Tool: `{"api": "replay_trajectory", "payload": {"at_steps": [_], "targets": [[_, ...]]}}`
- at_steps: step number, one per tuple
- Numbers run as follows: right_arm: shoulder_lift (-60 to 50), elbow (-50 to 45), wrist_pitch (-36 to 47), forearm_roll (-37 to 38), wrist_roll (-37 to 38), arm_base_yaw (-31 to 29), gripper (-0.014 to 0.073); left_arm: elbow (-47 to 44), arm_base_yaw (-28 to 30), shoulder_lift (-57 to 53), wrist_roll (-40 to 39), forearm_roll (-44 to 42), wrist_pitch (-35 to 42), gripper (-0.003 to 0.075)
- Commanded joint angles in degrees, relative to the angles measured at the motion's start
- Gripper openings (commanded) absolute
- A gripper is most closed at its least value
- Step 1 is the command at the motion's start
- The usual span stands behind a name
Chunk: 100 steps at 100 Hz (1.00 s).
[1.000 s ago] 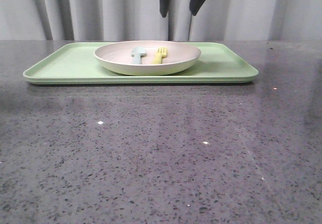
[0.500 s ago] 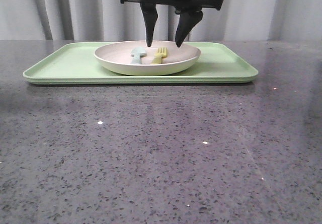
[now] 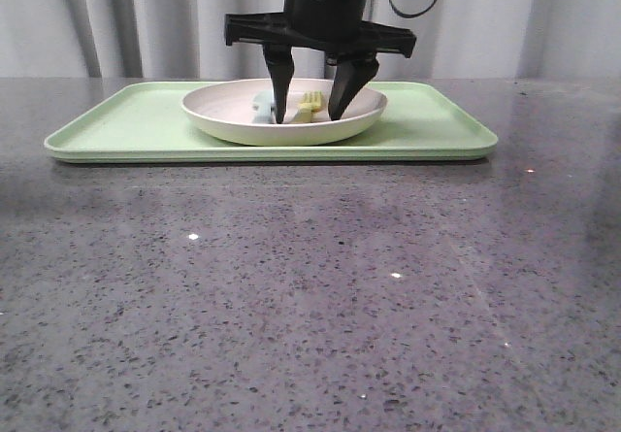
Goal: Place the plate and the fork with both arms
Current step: 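Lower the right gripper into the plate and grasp the yellow fork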
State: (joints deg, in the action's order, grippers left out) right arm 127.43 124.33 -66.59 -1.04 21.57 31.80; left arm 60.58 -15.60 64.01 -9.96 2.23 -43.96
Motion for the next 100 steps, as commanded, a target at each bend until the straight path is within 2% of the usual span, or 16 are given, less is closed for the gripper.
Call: {"api": "replay_trajectory", "payload": {"at_steps": [1,8,23,47,73,100], "targets": [[-3.7,1.9,2.3,0.1,0.1,0.1,0.0435,1.6,-0.5,-1.3,-0.5,0.3,3.6,0.0303],[-3.5,1.9,2.3,0.1,0.1,0.1,0.0426,1.6,-0.5,-1.3,-0.5,0.3,3.6,0.0303],[-3.2,1.9,2.1,0.1,0.1,0.0,0.0317,1.6,-0.5,-1.3,-0.5,0.3,3.6,0.0302],[-3.2,1.9,2.3,0.1,0.1,0.0,0.0228,1.6,-0.5,-1.3,-0.5,0.3,3.6,0.0302],[-3.2,1.9,2.3,0.1,0.1,0.0,0.0018,1.6,-0.5,-1.3,-0.5,0.3,3.6,0.0302],[-3.4,1.9,2.3,0.1,0.1,0.0,-0.0015,1.6,-0.5,-1.3,-0.5,0.3,3.6,0.0302]]}}
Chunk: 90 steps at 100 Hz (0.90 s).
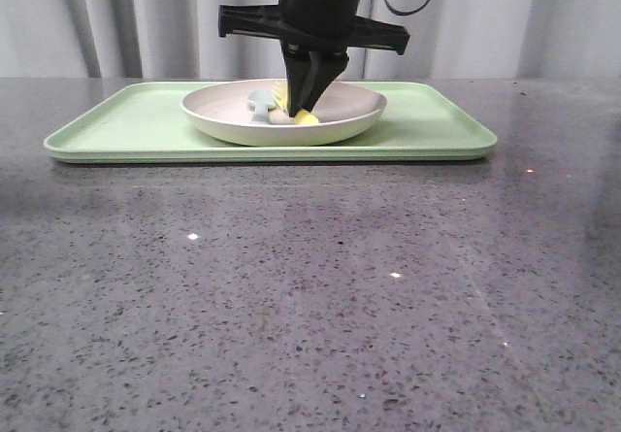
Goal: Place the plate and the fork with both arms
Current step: 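Lower the right gripper into the plate and grasp the yellow fork, then lift the yellow fork out of the plate with the right gripper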
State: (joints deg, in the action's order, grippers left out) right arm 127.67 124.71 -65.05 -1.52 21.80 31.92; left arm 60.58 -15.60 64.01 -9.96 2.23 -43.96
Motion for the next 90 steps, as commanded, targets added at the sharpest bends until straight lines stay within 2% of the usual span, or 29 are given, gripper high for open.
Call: {"api": "replay_trajectory", "payload": {"at_steps": [1,59,77,90], "targets": [[-3.7,1.6,0.8,0.6,-0.2,-0.1,-0.0015,1.6,-0.5,-1.3,-0.5,0.3,3.6,0.0302],[-9.1,3.2,-2.6,2.2,-0.2,-0.5,-0.0015,1.6,-0.5,-1.3,-0.5,0.3,3.6,0.0302],[-12.2,3.1,-4.1,1.9,-0.2,-3.0,-0.0017,1.6,-0.5,-1.3,-0.5,0.3,3.8,0.0302],[-13.6,3.1,-6.7,-1.8,-1.3,-6.7,-0.0041,1.6,-0.5,-1.3,-0.5,0.3,3.8,0.0302]]}}
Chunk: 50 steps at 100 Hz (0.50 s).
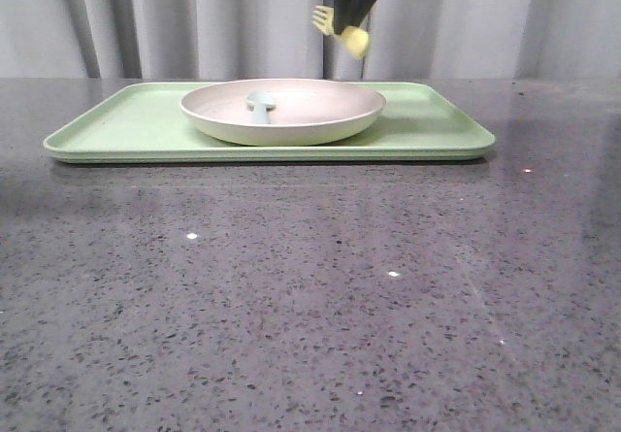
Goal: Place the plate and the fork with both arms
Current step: 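Lift the yellow fork out of the plate with the right gripper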
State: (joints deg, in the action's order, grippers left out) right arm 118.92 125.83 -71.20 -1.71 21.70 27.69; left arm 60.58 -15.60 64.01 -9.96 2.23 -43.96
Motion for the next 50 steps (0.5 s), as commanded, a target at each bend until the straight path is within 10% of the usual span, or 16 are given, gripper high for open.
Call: {"api": "replay_trajectory", "payload": {"at_steps": [1,50], "targets": [[-5.0,1.9,-0.6,-1.7,-1.5,-2.7,-0.0047,1.6,-0.5,-1.3,-0.5,0.3,3.8,0.0302],[-5.5,-1.6,-2.5,-9.1,-7.7,-11.7,-0.0062,1.6,-0.5,-1.3,-0.5,0.3,4.7,0.0302]]}}
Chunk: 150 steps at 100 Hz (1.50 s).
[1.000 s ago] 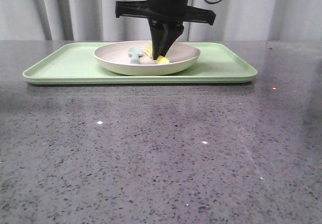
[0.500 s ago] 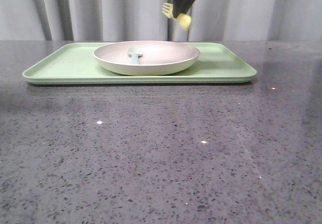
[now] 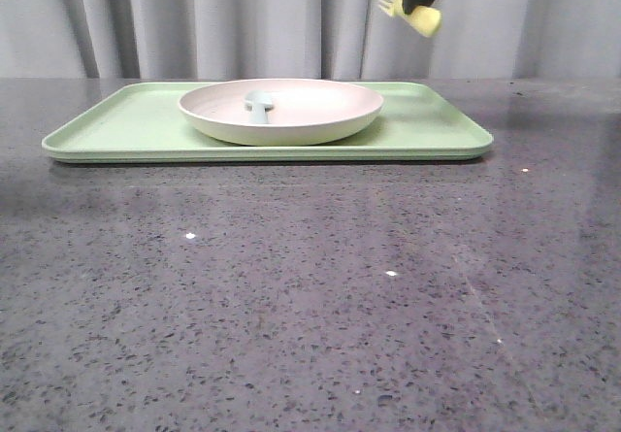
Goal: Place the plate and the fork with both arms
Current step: 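Lift the yellow fork out of the plate with the right gripper, then lower the fork onto the tray beside the plate and release, then raise the right gripper away from the tray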
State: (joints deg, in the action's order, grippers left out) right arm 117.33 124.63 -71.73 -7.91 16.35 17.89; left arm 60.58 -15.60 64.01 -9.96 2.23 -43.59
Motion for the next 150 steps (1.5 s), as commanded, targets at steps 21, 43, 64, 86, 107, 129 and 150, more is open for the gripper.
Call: {"api": "replay_trajectory", "payload": {"at_steps": [21,43,64,86,107,129,150], "targets": [[-3.9,-5.5,1.9,-4.9,-5.4,-2.8,-0.0062,1.6,-0.5,-1.3,-0.5,0.3,5.2,0.0302],[-1.7,-7.8,5.1,-7.2,-5.4,-2.8,-0.0062,1.6,-0.5,-1.3,-0.5,0.3,5.8,0.0302],[0.4,-7.8,4.7,-8.6,-5.4,-2.8,-0.0066,1.6,-0.5,-1.3,-0.5,0.3,5.9,0.0302],[0.4,-7.8,5.0,-8.5,-5.4,-3.1,0.0021,1.6,-0.5,-1.3,-0.5,0.3,6.0,0.0302],[0.4,-7.8,4.0,-8.5,-5.4,-4.3,0.0311,1.6,-0.5,-1.3,-0.5,0.3,6.1,0.0302],[0.3,-7.5,4.2,-8.5,-5.4,-4.6,0.0362,1.6,-0.5,-1.3,-0.5,0.3,6.1,0.0302],[-0.6,-7.5,4.1,-8.5,-5.4,-4.6,0.0362,1.6,-0.5,-1.3,-0.5,0.2,7.5,0.0302]]}}
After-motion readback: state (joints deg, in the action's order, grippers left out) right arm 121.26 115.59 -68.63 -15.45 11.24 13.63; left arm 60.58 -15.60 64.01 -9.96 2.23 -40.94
